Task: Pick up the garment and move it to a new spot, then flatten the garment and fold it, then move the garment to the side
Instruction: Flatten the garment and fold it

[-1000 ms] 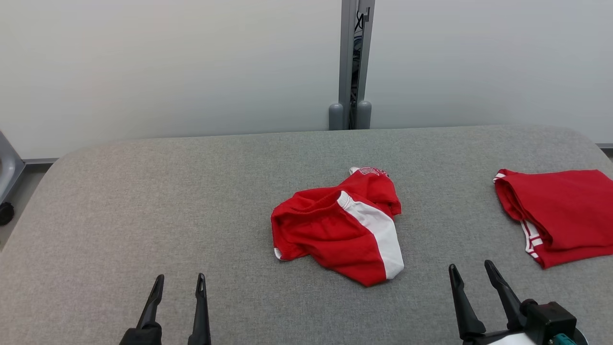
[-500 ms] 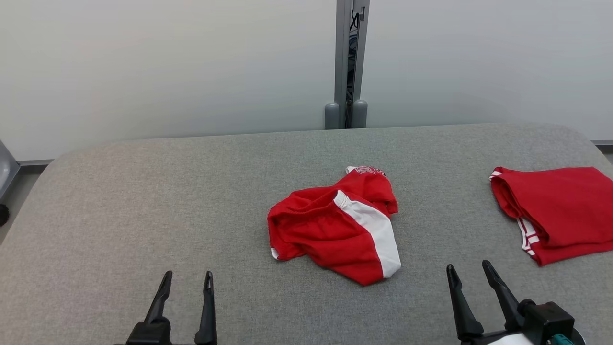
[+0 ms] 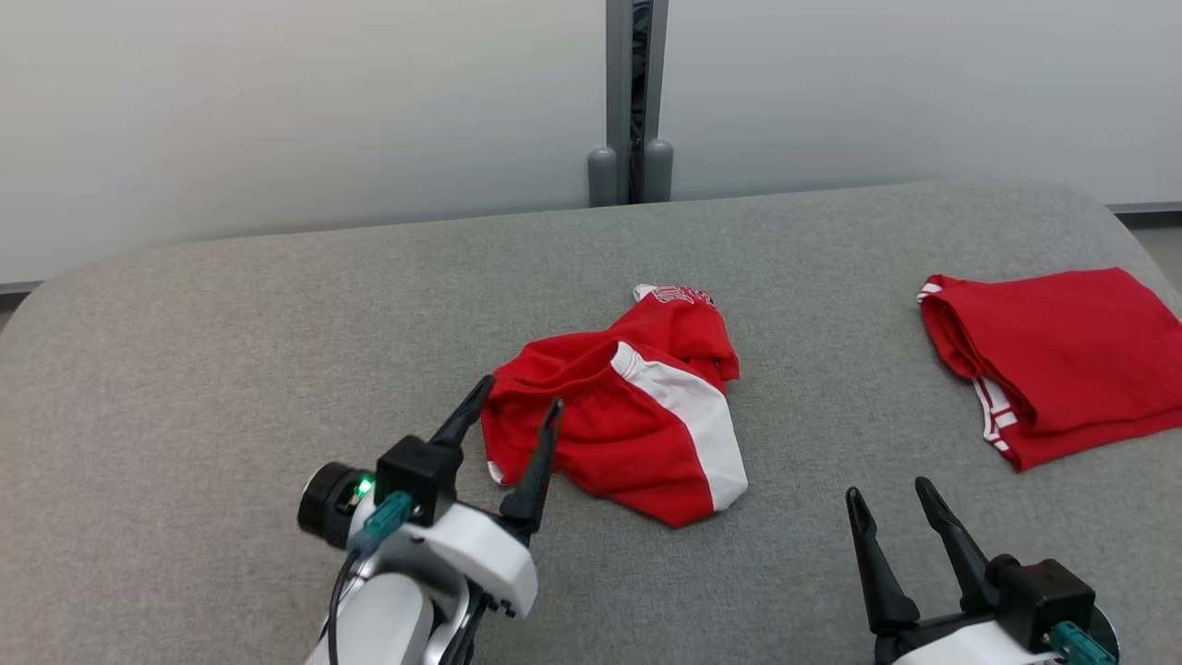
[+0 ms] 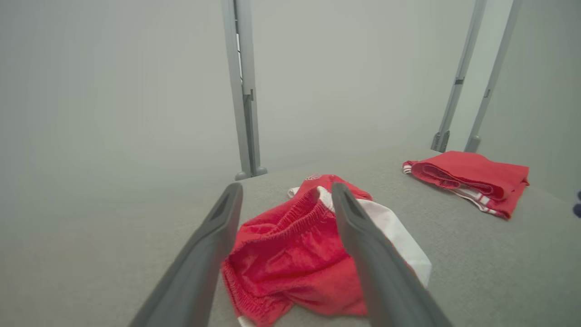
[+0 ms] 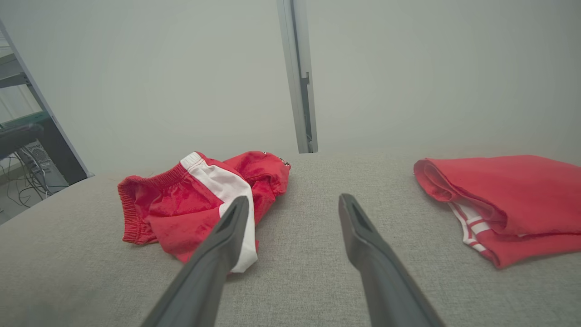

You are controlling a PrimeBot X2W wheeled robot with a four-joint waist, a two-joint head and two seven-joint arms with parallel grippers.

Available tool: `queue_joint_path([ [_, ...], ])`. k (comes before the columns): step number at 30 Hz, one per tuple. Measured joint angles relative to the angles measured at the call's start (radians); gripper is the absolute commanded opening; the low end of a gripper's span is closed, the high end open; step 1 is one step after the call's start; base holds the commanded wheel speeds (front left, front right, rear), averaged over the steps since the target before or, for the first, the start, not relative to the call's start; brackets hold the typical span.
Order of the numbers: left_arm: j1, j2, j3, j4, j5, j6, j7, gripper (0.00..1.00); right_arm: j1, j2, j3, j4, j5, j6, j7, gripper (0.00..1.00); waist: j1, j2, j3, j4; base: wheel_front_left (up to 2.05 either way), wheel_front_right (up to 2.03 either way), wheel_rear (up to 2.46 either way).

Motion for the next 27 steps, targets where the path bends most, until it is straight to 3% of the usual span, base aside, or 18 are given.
queue_joint_path([
  [6,-0.167,0.0,-0.114,0.081,-0.086,-0.001,0.136,1.0,-0.034,-0.005,0.012,-0.002,0.0,0.0,0.0,1.0,0.0,0.0,0.045,-0.035,0.0,0.0,0.0],
  [18,-0.39,-0.001,-0.253,0.251,-0.211,0.059,0.367,1.0,-0.084,-0.014,0.016,-0.004,0.004,0.0,0.0,1.0,0.0,0.0,0.119,-0.088,0.0,0.0,0.0],
  [27,-0.462,0.0,-0.315,0.338,-0.269,0.098,0.443,1.0,-0.107,-0.012,0.027,-0.001,0.007,0.0,0.0,1.0,0.0,0.0,0.139,-0.112,0.0,0.0,0.0],
])
